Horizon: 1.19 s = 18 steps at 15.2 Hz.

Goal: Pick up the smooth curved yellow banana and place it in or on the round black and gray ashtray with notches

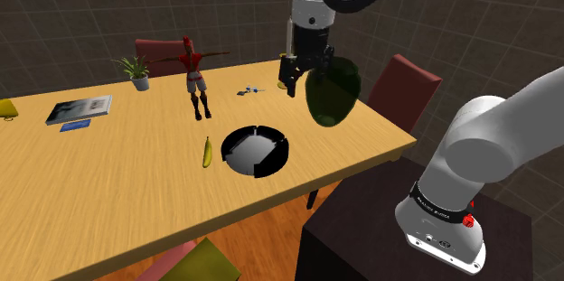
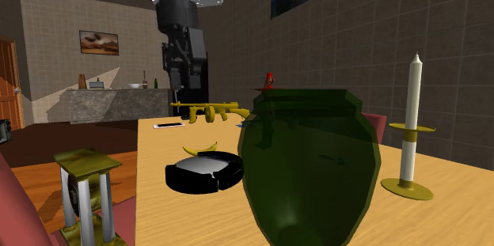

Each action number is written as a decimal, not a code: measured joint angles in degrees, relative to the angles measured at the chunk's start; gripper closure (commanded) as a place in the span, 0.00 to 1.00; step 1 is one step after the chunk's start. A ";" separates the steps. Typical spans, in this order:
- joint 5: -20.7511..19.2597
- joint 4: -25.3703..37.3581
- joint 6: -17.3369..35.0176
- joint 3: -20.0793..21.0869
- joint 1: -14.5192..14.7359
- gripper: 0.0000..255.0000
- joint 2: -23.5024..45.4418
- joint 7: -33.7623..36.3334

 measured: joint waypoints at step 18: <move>-7.96 17.21 20.80 12.97 -1.68 0.00 39.01 35.53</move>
